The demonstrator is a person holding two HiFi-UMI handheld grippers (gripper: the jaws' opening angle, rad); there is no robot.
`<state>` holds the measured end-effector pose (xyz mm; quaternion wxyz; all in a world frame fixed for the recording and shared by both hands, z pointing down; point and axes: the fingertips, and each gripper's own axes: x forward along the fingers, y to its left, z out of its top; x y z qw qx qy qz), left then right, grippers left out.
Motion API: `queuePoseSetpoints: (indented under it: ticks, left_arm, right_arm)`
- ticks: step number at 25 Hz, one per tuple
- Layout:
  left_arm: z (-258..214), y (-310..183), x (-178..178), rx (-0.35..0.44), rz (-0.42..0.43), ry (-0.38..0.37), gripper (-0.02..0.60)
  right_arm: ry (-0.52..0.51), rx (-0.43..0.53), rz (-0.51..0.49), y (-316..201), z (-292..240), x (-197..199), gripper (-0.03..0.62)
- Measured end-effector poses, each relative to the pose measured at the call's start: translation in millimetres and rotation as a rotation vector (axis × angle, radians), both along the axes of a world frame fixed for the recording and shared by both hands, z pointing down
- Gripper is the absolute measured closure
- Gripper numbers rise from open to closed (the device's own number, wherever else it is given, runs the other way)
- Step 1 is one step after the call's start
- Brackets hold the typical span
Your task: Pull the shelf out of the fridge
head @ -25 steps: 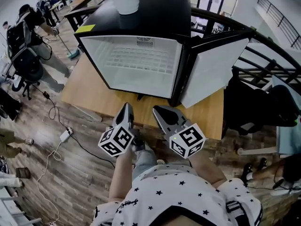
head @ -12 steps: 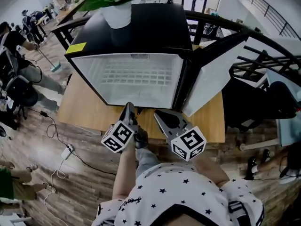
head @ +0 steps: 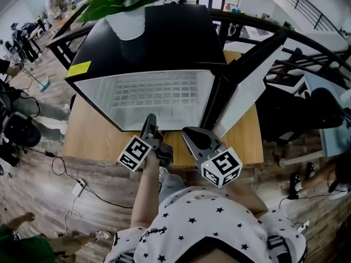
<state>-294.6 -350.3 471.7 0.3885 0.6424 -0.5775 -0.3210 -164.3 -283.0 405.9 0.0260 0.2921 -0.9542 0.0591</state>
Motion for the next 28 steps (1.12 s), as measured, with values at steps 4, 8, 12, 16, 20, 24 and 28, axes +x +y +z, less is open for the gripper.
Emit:
queuePoseSetpoints:
  ticks: [4, 8, 12, 16, 20, 24, 28]
  left_arm:
    - [2, -19, 3, 0.030, 0.043, 0.090, 0.457]
    - [2, -36, 0, 0.043, 0.049, 0.181, 0.421]
    - [5, -55, -3, 0.035, 0.053, 0.237, 0.396]
    - [10, -76, -2, 0.028, 0.076, 0.297, 0.396]
    - [9, -95, -3, 0.029, 0.069, 0.336, 0.400]
    - [12, -106, -8, 0.024, 0.036, 0.362, 0.433]
    - [17, -113, -11, 0.010, 0.016, 0.377, 0.508]
  right_arm:
    - [0.002, 0.004, 0.034, -6, 2, -1, 0.571]
    - [-0.001, 0.012, 0.074, -10, -1, 2, 0.571]
    - [-0.005, 0.017, 0.118, -17, -5, 5, 0.571]
    - [0.001, 0.013, 0.159, -20, -2, 9, 0.571]
    - [0.009, 0.004, 0.188, -24, 2, 13, 0.571]
    - [0.009, 0.004, 0.202, -25, 2, 13, 0.571]
    - [0.016, 0.000, 0.210, -27, 4, 15, 0.571]
